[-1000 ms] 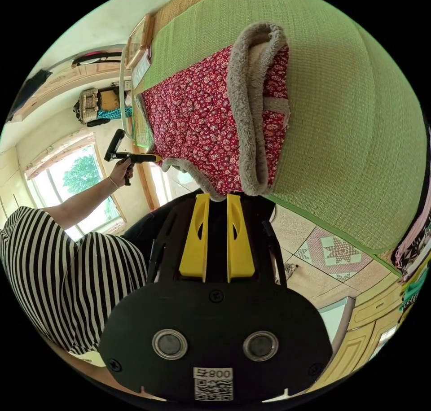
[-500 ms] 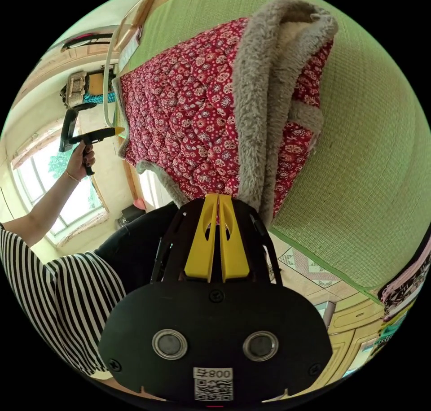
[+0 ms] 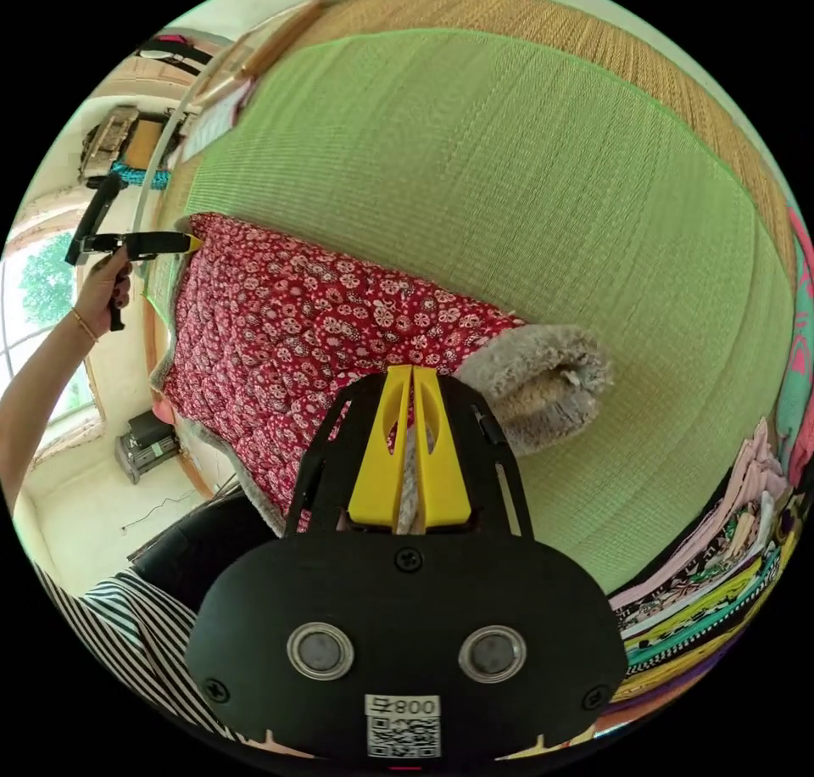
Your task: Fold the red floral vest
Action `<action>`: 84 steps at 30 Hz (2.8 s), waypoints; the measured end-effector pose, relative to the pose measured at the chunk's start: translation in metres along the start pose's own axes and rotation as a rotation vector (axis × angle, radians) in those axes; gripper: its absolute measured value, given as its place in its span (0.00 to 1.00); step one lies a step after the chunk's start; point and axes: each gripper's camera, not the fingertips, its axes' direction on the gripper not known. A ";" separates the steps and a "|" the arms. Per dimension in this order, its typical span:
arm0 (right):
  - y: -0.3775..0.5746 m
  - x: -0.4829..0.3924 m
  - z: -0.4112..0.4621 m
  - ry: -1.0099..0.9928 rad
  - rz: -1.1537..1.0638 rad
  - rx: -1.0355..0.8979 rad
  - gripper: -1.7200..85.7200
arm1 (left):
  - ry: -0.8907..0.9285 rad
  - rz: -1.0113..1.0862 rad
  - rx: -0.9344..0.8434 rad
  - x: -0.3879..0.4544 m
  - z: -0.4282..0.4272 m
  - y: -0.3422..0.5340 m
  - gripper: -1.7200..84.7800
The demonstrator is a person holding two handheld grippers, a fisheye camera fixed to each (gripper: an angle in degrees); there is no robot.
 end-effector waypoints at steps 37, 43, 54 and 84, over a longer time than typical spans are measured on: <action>-0.017 -0.081 0.030 -0.154 -0.211 0.017 0.02 | 0.252 0.320 0.078 0.055 0.032 0.010 0.02; 0.058 -0.043 0.061 -0.180 -0.097 -0.128 0.02 | 0.099 0.111 0.021 -0.015 0.030 0.063 0.02; 0.043 -0.043 0.110 -0.150 -0.128 -0.248 0.02 | 0.221 -0.029 0.029 -0.079 0.041 0.066 0.04; -0.019 0.008 0.060 -0.048 -0.048 -0.139 0.02 | 0.433 -0.077 0.274 -0.205 0.034 0.008 0.10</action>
